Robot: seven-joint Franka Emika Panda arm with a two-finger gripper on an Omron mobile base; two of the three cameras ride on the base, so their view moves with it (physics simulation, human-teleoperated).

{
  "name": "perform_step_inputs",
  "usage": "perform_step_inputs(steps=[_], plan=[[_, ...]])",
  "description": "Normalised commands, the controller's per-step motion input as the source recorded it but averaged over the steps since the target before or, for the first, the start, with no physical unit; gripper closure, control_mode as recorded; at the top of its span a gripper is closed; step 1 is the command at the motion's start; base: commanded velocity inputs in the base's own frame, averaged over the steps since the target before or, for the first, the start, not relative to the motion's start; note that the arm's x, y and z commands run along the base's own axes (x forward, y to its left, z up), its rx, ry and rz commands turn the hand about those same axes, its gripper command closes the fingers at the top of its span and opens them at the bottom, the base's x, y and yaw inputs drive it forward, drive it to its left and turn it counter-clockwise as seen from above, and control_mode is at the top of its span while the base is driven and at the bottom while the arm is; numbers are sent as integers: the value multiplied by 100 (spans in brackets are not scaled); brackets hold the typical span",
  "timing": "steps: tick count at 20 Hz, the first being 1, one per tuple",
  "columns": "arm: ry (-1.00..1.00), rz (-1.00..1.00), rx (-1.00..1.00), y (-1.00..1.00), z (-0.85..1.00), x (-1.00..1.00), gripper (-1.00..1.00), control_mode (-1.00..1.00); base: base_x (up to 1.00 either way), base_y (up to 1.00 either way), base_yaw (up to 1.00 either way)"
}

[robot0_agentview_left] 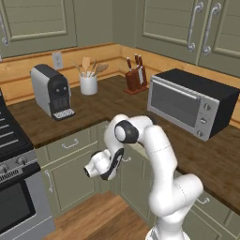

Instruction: Take a straw from the drawer in front and place it inside the glass cup on the dining counter.

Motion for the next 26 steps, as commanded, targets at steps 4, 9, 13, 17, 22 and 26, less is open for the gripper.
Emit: perform_step_inputs(steps=[4,9,13,17,22,26], plan=[[6,0,0,100,0,-54,100,-100,0,0,0],[9,0,1,100,0,-50,100,-100,0,0,0],[12,0,1,100,0,-45,100,-100,0,0,0],[11,0,0,100,0,-43,-100,-100,0,0,0],[8,0,11,56,4,-41,-100,-100,0,0,0],[12,0,34,11,38,-53,-100,-100,0,0,0]])
